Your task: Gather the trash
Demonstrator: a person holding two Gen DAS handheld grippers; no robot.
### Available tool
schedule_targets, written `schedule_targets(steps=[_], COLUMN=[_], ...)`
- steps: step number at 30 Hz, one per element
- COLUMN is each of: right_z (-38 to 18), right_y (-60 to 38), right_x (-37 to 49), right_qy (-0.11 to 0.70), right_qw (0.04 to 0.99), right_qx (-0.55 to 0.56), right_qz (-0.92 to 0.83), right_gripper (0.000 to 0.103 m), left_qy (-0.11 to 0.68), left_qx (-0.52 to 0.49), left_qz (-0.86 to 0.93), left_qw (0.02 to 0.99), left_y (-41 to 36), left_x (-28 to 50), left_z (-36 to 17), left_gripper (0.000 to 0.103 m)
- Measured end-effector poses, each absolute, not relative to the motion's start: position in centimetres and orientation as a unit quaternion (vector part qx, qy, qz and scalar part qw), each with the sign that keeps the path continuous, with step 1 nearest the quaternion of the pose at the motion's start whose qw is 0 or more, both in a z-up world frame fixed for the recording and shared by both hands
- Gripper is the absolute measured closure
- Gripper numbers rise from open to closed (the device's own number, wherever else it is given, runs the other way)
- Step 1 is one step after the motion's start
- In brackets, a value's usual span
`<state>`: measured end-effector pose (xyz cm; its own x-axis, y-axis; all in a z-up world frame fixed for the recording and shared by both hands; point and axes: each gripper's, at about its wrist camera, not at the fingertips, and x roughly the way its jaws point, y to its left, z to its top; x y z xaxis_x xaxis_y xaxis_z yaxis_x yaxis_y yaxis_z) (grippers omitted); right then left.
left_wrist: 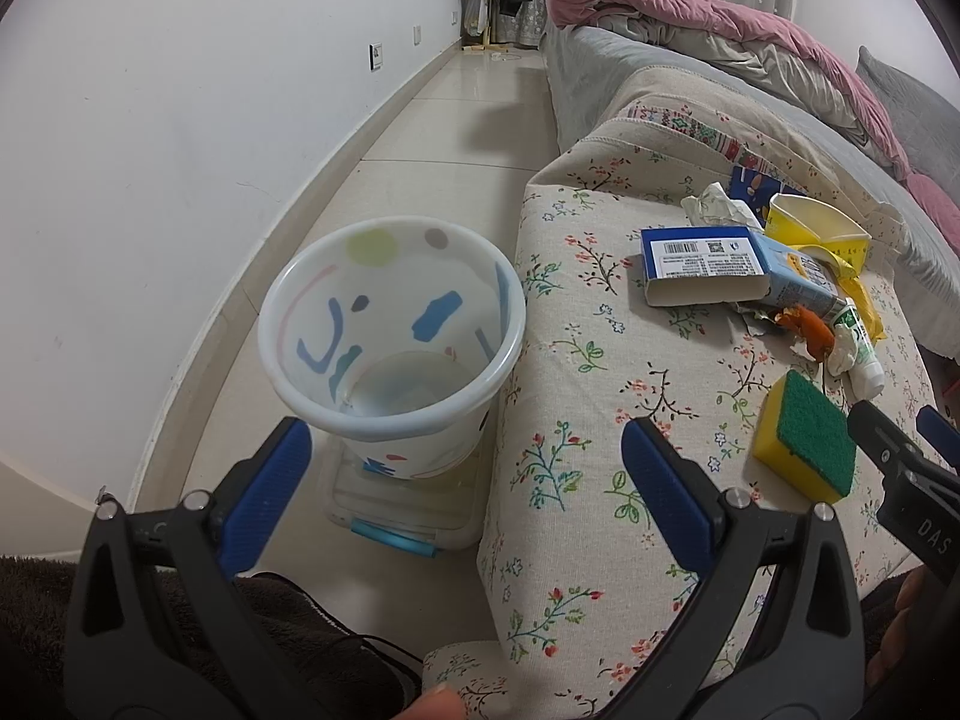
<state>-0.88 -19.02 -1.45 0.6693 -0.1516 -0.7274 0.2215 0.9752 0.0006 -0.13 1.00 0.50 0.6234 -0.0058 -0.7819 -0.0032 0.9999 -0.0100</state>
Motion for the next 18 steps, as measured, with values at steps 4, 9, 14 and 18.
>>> schedule_targets(steps=[4,9,14,18], right_z=[-1.36,-1.35,-1.33,-1.34], right_y=[-18.99,-18.97,-18.97,-18.95], right_x=[-0.92,-0.89,-0.93,-0.90], right_qy=[0.394,0.393,0.393,0.392], right_qw=[0.913,0.913,0.913,0.913], right_qx=[0.045,0.046,0.046,0.046], right_qz=[-0.101,-0.101,-0.101,-0.101], right_gripper=[0.000,0.000,0.000,0.000], left_qy=[0.434,0.434,0.434,0.433], left_qx=[-0.006,-0.006,-0.006,-0.005], left_qz=[-0.001,-0.001,0.000,-0.001], left_qw=[0.901,0.901,0.901,0.901], left_y=[1.00,1.00,0.90,0.90], left_x=[-0.14,-0.14,-0.16,-0.15], left_z=[0.50,0.50,0.49,0.49], left_gripper=[0.000,0.000,0.000,0.000])
